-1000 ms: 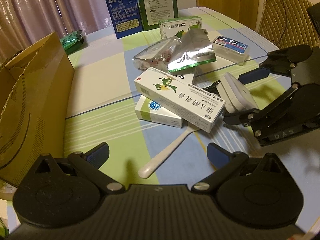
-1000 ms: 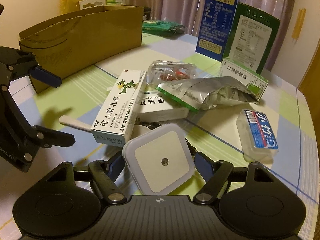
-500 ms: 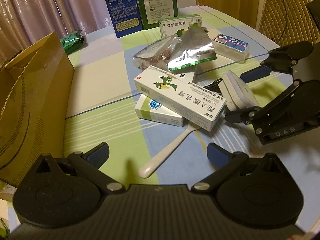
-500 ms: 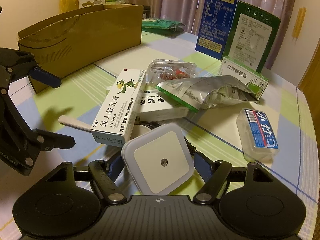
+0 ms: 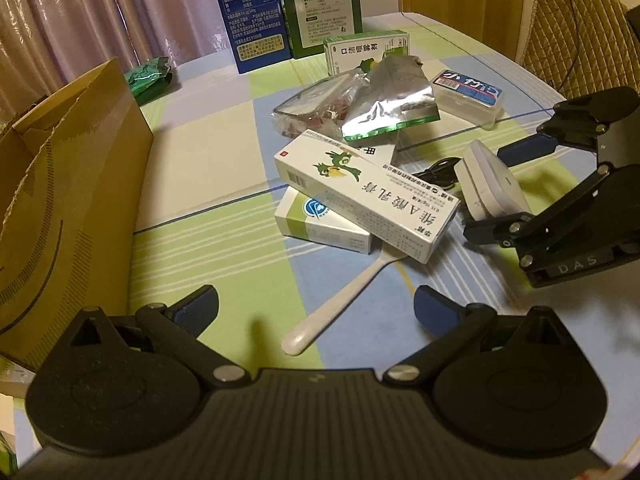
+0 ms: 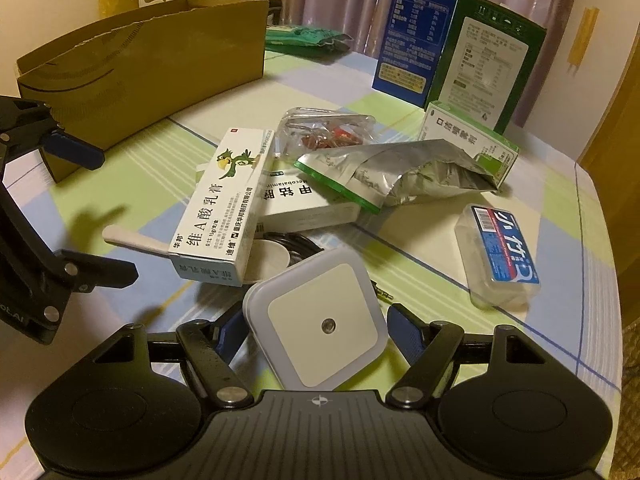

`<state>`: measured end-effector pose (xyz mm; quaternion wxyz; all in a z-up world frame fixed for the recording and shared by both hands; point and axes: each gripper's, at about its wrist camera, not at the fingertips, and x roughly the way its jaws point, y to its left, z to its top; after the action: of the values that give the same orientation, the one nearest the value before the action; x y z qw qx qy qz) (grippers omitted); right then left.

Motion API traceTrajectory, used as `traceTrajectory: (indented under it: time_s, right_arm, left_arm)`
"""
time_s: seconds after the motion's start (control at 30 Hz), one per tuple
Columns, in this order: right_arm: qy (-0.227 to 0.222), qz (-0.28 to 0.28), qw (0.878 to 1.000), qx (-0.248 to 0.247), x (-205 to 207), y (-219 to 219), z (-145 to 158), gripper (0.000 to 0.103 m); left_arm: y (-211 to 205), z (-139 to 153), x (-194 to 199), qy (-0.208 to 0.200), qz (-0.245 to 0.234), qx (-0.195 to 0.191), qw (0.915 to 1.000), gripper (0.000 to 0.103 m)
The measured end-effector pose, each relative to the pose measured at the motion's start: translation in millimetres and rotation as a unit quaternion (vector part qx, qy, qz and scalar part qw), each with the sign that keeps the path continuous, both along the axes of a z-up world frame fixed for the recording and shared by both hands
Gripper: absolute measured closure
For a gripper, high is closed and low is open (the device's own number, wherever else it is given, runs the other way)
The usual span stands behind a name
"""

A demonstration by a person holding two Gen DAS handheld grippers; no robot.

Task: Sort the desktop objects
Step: 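Lift the night-light with the right gripper while the left gripper reaches the white medicine box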

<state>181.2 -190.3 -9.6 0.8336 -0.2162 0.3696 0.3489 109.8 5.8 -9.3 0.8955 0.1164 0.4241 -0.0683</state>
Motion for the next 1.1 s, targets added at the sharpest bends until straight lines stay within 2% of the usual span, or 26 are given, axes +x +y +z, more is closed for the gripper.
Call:
traceTrajectory:
  time_s: [0.33,0.6,0.77,1.1]
  right_arm:
    - [-0.002,-0.016,1.0,-0.004,-1,-4,2,0.031]
    - [-0.008,-0.068,0.997,-0.025,3,-22,2,0.031]
    - [-0.009,-0.095,0.995,-0.024,6,-36,3,0.031]
    - [-0.012,-0.097,0.995,-0.019,5,-40,1,0.031]
  left_arm:
    - [0,2,0,-0.002,0.008,-0.021,0.9998,0.001]
    - [-17,10,12,-0.017,0.012,-0.062,0.9979,0.001]
    - [-31,9,22,-0.02,0.013,-0.071,0.9972,0.001]
    - [-45,8,39,-0.025,0.029,-0.083,0.9958,0.001]
